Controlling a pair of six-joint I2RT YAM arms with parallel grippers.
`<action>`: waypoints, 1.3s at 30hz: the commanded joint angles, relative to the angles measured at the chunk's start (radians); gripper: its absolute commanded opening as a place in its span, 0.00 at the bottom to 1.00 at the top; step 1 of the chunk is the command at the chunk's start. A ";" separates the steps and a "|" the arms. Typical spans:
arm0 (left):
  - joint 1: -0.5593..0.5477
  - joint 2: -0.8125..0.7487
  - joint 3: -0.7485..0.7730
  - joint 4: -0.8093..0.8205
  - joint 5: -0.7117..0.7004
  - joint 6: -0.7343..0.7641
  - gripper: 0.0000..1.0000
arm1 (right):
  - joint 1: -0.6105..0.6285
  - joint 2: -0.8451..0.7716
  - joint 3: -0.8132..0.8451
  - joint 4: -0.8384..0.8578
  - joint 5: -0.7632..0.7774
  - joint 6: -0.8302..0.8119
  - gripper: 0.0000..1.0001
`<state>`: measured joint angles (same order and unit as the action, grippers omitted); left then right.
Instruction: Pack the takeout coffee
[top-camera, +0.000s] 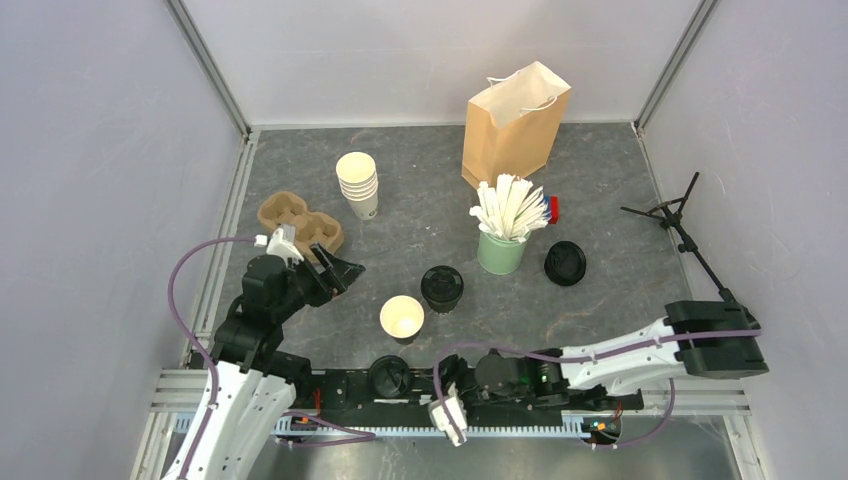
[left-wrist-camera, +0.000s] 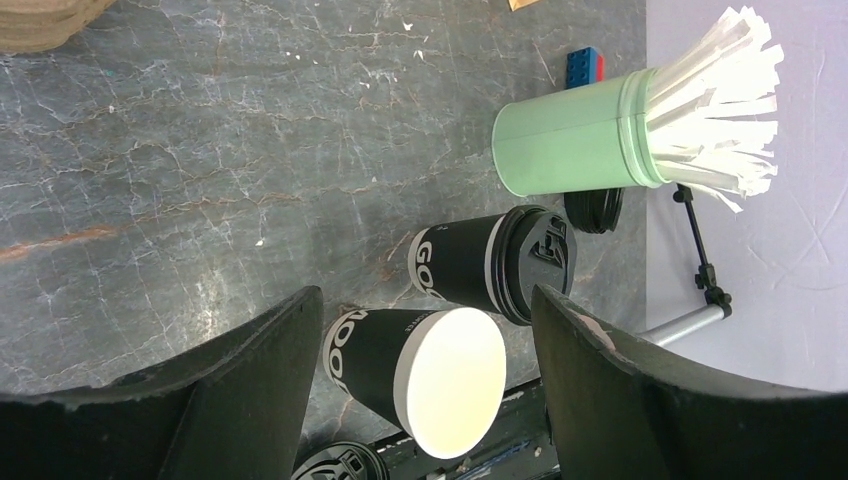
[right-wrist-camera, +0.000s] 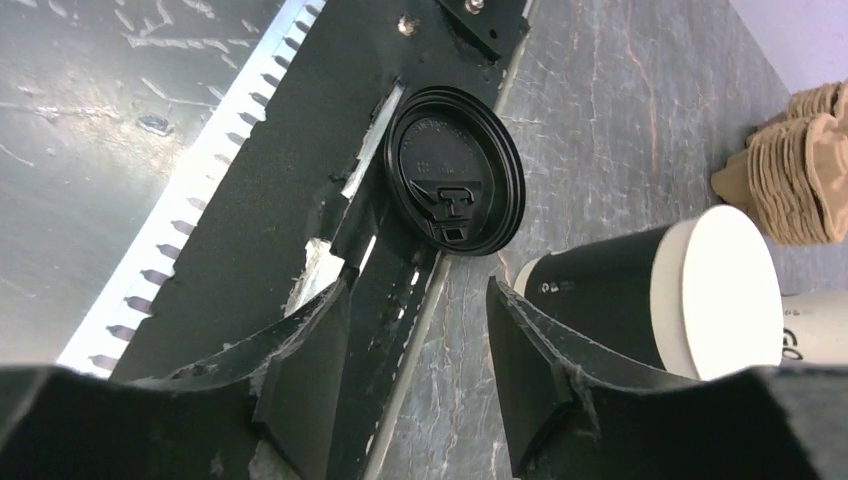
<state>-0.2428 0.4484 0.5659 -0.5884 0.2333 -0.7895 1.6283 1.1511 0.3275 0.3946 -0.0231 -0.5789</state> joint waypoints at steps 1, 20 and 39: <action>-0.001 -0.010 0.003 0.019 -0.012 0.044 0.82 | 0.023 0.116 0.088 0.089 0.017 -0.166 0.57; -0.001 -0.025 -0.013 0.038 0.021 0.041 0.81 | 0.070 0.459 0.245 0.120 0.122 -0.302 0.39; -0.001 -0.037 0.060 0.047 0.084 0.153 0.80 | 0.054 0.259 0.214 0.102 0.041 -0.028 0.00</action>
<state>-0.2428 0.4290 0.5564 -0.5755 0.2745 -0.7593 1.6993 1.5578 0.5396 0.4782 0.0742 -0.7898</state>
